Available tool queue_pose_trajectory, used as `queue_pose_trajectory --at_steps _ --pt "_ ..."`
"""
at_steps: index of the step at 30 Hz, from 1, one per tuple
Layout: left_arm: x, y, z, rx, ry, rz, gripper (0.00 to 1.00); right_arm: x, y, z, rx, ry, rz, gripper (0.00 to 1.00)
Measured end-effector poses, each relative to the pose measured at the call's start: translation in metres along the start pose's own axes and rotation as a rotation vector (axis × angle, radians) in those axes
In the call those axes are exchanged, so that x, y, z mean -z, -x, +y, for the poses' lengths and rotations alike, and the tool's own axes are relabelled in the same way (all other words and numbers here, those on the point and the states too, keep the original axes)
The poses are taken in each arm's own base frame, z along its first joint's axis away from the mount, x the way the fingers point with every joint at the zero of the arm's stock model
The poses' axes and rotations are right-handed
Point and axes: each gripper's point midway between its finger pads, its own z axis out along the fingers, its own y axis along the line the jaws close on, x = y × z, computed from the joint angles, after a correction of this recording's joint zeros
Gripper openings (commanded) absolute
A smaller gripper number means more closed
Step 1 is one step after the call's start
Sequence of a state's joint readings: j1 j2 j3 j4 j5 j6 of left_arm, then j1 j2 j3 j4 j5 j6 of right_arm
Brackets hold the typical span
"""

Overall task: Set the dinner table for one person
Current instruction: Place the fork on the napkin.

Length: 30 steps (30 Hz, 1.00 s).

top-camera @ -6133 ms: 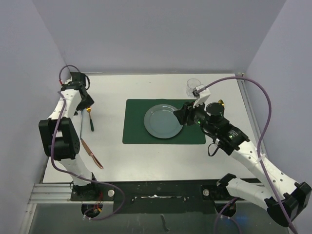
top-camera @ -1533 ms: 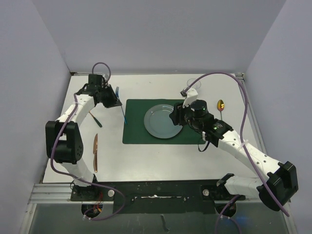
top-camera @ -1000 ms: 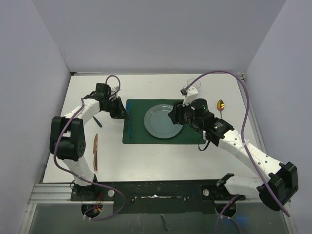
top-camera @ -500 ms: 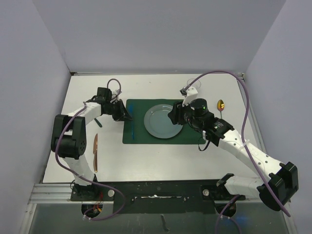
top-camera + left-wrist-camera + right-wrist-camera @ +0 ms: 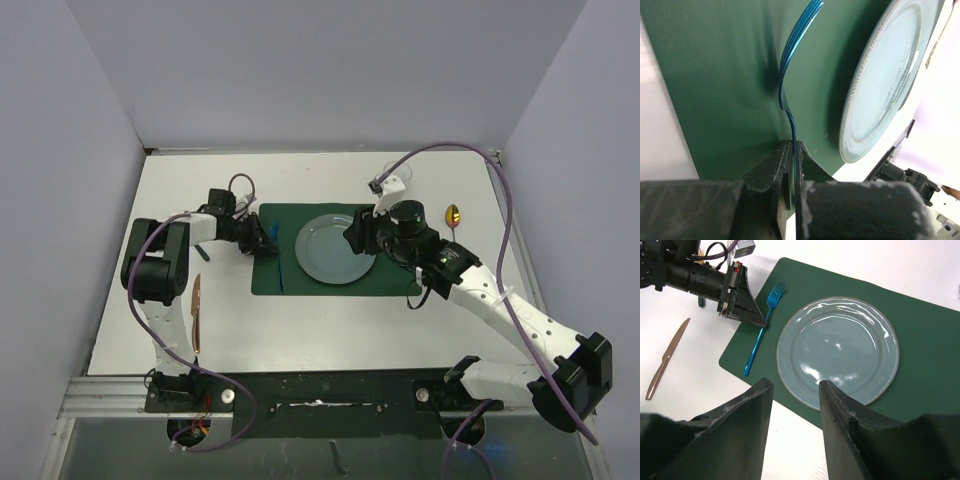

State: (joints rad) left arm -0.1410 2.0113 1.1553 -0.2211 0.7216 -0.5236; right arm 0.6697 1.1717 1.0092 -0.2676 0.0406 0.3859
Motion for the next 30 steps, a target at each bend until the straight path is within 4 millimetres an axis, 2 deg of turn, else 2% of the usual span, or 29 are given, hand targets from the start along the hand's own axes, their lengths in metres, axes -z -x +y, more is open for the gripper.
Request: queue_pose_trajectory --at_steps 8,16,30 --pt "-0.003 0.014 0.000 -0.019 -0.008 -0.019 0.00 -0.001 -0.003 0.000 0.003 -0.007 0.014 0.42" --pt "0.006 0.031 0.012 -0.012 0.028 -0.042 0.00 -0.007 -0.005 0.004 0.009 -0.003 0.032 0.42" --pt "0.013 0.035 0.021 -0.035 0.112 -0.017 0.00 -0.008 -0.001 0.011 0.015 0.010 0.031 0.42"
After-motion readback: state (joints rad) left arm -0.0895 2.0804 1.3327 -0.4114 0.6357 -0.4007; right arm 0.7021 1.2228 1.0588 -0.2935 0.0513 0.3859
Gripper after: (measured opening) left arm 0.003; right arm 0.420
